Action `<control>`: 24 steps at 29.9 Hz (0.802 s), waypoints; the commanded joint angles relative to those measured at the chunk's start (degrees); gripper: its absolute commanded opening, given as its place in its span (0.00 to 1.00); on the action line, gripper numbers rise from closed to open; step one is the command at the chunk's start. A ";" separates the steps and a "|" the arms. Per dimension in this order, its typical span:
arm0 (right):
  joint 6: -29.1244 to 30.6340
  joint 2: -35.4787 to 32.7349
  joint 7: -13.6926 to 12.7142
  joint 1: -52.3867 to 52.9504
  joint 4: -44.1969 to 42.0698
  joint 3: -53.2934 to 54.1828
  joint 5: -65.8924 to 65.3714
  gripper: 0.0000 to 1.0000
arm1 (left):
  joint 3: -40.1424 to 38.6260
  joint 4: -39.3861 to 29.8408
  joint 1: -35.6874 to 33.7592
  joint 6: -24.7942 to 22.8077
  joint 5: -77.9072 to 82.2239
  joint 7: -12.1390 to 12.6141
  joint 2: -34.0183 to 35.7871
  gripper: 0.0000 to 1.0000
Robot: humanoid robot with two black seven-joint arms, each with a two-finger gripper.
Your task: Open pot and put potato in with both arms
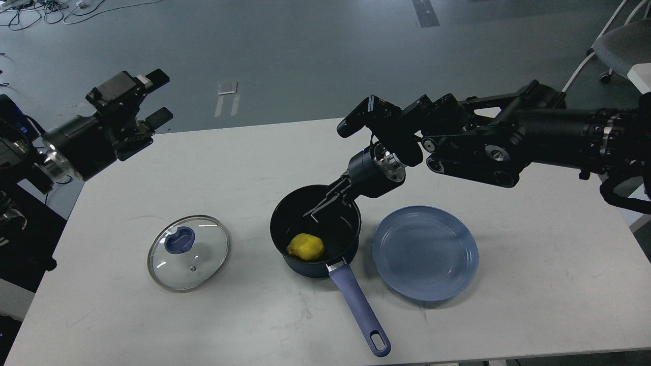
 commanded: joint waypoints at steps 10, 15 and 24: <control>0.04 -18.11 0.00 -7.85 -2.36 9.17 40.50 1.00 | 0.00 1.05 0.89 0.00 -8.90 0.00 -3.86 0.98; 0.66 -23.38 0.00 -15.92 -1.57 9.35 59.56 1.00 | 0.00 3.43 0.98 0.00 -12.25 0.00 -7.64 0.98; 3.35 -27.43 0.00 -28.93 2.56 16.19 72.87 1.00 | -0.44 8.34 4.40 -7.45 -17.77 0.00 -12.21 0.98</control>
